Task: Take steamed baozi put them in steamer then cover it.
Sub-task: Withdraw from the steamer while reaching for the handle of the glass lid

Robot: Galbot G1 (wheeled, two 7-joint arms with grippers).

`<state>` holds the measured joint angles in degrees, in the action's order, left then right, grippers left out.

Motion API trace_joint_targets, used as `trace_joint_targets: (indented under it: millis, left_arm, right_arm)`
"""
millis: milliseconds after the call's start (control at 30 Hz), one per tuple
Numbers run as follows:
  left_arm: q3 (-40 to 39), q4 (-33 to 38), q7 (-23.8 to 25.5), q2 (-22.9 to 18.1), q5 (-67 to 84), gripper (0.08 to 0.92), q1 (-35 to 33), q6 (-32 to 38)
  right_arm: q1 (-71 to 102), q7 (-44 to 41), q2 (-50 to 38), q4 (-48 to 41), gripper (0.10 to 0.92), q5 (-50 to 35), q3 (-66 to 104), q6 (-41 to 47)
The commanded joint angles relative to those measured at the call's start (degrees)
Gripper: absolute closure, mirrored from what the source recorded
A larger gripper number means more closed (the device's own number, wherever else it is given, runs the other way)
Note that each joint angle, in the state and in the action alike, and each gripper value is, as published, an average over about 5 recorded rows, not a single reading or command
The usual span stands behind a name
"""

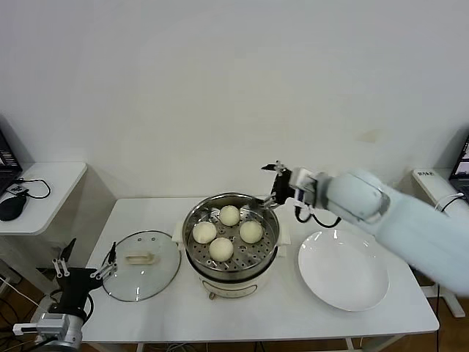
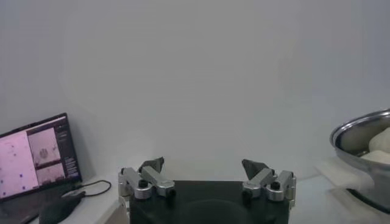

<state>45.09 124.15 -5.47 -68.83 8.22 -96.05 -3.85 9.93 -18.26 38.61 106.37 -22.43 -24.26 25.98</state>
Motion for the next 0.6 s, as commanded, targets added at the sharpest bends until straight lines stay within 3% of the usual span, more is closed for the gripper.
trace_joint_targets:
  millis: [33, 267, 433, 600]
  left_arm:
    - [-1.59, -1.06, -0.21, -1.07, -1.94, 0.177, 0.17, 1.2]
    - [-1.86, -5.3, -0.86, -0.21, -11.47, 0.177, 1.96, 3.15]
    - [-0.8, -9.35, -0.62, 1.38, -26.46, 0.177, 3.36, 5.34]
    - [1.09, -12.53, -1.27, 2.76, -53.19, 0.177, 2.77, 10.74]
  right_arm:
    - [61.93, 7.98, 16.37, 6.56, 0.202, 14.12, 61.01, -31.04]
    - [73.11, 2.17, 38.04, 7.38, 0.203, 7.62, 78.2, -38.06]
    - [79.41, 1.85, 42.37, 8.36, 0.203, 6.73, 81.11, -37.77]
    - [82.57, 4.12, 44.12, 11.73, 0.202, 7.69, 82.09, -34.8]
